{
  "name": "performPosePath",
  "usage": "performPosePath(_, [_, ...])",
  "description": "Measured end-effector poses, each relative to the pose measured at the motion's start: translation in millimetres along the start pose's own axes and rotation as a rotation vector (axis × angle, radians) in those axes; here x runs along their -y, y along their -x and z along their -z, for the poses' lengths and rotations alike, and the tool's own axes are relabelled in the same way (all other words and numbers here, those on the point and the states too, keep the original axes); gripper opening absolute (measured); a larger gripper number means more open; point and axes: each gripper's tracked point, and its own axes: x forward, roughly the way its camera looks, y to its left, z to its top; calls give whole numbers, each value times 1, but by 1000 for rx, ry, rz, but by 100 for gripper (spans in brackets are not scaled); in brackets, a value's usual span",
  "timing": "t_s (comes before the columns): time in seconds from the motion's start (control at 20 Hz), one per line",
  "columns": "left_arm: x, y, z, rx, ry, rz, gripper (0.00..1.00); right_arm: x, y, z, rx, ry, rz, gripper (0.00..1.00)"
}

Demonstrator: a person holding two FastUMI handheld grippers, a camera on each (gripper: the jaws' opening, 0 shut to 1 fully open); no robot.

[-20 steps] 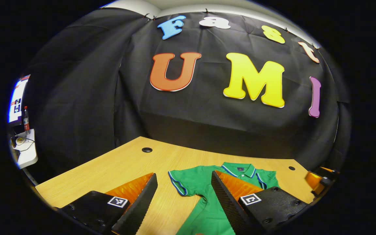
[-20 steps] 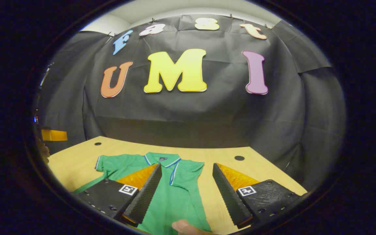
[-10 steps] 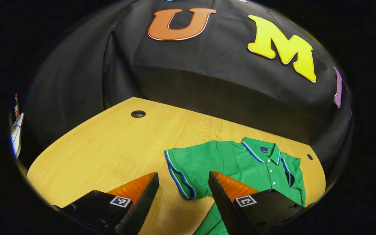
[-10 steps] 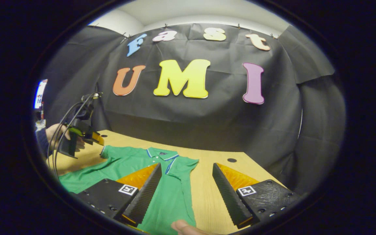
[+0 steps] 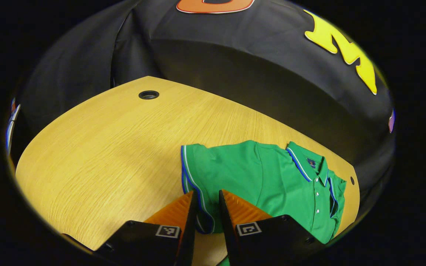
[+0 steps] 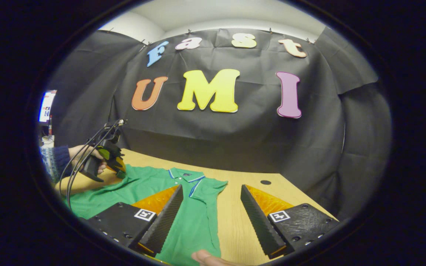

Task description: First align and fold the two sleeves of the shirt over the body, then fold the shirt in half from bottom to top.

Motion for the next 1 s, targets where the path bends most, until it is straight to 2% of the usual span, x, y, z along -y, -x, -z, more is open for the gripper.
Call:
performPosePath(0.05, [-1,-2,0,-4,5,-1,35,4,-1,-1,5,0,5,95])
performPosePath(0.25, [3,-1,-1,-11,-35,-12,11,9,-3,2,4,-7,11,97])
performPosePath(0.4, [14,7,-10,7,-97,-29,7,13,-4,4,1,-38,11,96])
performPosePath(0.55, [51,16,-14,10,-164,21,7,19,-6,6,0,-47,20,95])
performPosePath(0.65, [73,16,-14,12,-246,38,7,22,-7,6,3,-52,23,95])
performPosePath(0.95, [135,13,15,-34,-402,98,7,30,-11,11,1,-56,33,97])
performPosePath(1.0, [137,10,22,-49,-423,82,7,32,-11,12,1,-59,35,95])
